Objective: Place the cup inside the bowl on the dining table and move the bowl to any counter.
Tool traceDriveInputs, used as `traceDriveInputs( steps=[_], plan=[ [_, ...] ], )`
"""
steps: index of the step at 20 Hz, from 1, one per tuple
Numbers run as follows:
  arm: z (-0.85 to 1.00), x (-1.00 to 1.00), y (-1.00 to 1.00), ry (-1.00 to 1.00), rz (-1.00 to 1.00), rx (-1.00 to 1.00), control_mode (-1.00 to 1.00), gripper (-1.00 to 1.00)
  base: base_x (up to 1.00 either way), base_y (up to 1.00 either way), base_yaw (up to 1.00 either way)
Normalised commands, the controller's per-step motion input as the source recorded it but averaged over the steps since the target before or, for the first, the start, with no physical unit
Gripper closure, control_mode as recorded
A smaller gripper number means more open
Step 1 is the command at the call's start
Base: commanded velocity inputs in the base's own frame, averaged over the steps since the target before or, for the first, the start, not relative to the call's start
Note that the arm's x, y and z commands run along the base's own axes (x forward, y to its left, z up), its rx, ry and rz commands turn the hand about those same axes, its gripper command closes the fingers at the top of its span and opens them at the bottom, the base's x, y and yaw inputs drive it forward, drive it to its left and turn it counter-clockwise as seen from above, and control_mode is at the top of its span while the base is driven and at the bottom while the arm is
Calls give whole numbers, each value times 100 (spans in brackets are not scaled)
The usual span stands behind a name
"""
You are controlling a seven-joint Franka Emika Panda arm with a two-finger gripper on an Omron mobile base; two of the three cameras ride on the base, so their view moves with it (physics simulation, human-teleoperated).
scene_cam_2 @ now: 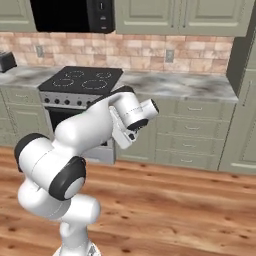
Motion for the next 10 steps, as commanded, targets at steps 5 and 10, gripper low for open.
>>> traceDriveInputs(
  steps=[5, 10],
  plan=[
    [0, 0, 0, 0, 0, 0, 100, 100, 62, -41, 0],
    [0, 0, 0, 0, 0, 0, 100, 100, 65, -36, 0]
  ],
)
